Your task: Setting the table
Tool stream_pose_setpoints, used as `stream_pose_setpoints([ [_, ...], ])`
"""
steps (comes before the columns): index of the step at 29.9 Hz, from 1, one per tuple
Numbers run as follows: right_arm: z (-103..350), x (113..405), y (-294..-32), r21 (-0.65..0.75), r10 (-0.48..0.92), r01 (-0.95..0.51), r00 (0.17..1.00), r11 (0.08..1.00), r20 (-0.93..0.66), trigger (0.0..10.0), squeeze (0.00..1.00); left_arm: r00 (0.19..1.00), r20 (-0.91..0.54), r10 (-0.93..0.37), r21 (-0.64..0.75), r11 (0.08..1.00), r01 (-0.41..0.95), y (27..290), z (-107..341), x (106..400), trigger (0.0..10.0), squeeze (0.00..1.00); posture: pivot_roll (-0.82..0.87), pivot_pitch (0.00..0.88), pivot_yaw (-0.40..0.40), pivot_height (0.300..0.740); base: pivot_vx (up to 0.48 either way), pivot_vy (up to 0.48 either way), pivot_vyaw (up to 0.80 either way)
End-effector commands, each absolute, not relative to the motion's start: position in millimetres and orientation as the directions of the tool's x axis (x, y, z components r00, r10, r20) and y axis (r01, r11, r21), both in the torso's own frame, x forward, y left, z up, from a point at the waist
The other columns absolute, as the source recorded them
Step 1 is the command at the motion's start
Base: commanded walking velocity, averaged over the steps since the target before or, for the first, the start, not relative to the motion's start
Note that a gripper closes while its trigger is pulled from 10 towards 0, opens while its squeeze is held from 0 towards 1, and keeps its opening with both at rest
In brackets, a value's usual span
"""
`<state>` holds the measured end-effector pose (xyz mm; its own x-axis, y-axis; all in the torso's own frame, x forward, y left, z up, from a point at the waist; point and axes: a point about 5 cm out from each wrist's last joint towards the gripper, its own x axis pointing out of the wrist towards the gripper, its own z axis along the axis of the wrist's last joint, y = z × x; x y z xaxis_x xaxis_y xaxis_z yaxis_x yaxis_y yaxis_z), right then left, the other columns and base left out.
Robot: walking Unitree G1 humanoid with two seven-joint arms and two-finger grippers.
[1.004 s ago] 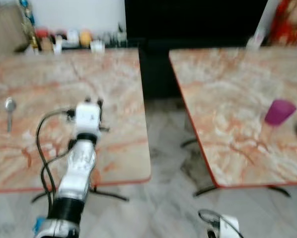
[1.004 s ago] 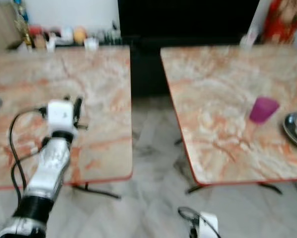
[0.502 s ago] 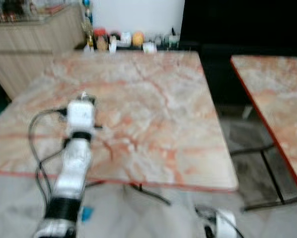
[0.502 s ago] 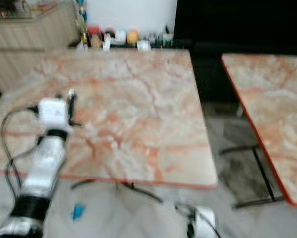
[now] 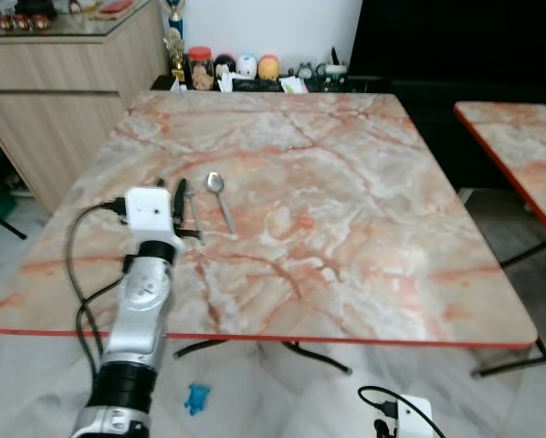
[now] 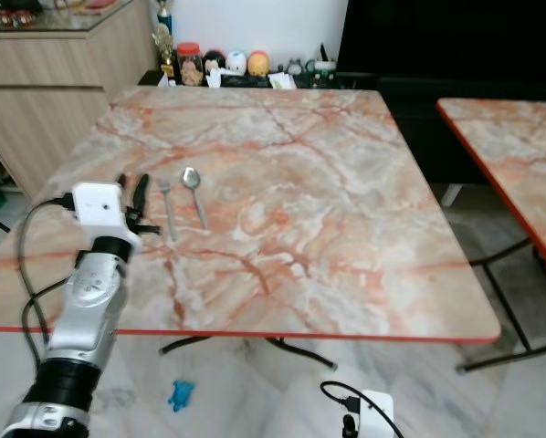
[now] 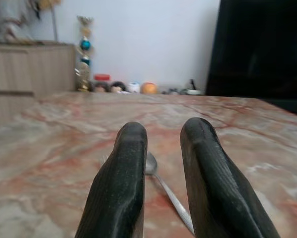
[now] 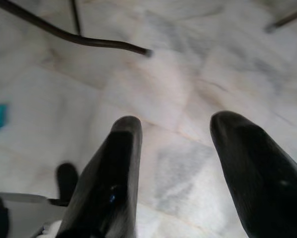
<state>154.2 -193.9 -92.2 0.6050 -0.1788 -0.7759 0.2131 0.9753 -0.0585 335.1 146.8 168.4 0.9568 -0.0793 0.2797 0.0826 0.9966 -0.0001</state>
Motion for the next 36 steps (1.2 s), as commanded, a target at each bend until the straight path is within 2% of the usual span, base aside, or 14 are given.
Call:
stream_pose_setpoints([
  [1,-91.6,156.1,-192.4,-0.052,-0.175,0.214,0.608,0.975,-0.774,10.0,0.0,0.953,0.295,-0.069,-0.02,0.997,0.079,153.9,175.1,335.4,10.0,0.0,0.07,0.0,-0.05,0.74,0.0,0.0,0.0],
  [27,-91.9,155.7,-191.8,-0.049,-0.169,0.208,0.608,0.977,-0.776,10.0,0.0,0.952,0.267,-0.153,-0.012,0.987,0.162,143.7,173.2,333.1,10.0,0.0,0.07,0.0,-0.05,0.74,0.0,0.0,0.0],
  [36,-91.9,155.7,-191.5,-0.054,-0.163,0.194,0.61,0.98,-0.776,10.0,0.0,0.952,0.264,-0.155,-0.004,0.987,0.162,144.1,173.3,332.8,10.0,0.0,0.07,0.0,-0.05,0.74,0.28,0.0,0.05],
])
